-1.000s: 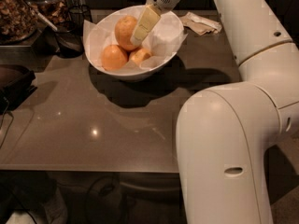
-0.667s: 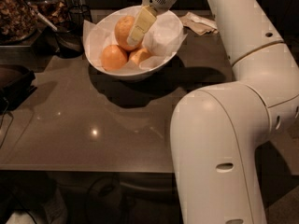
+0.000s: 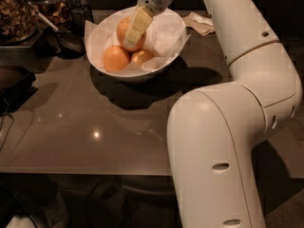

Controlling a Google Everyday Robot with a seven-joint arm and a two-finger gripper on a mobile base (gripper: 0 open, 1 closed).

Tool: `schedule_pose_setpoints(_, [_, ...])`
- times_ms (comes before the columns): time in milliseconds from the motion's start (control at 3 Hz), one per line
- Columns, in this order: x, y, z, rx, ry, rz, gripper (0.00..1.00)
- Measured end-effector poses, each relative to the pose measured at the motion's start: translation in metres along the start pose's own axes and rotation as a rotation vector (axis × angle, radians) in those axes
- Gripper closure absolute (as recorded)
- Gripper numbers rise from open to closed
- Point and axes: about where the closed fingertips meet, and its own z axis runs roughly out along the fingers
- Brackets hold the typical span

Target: Pick orange from white bowl

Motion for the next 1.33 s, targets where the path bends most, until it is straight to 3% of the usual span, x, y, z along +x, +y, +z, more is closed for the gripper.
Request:
schedule_pose_setpoints(667, [0.006,-0.005,0.007,0.004,0.018,0.0,0.0])
schedule_pose_setpoints(1333, [0.01,-0.014,0.012,0.037,0.025,0.029,0.42])
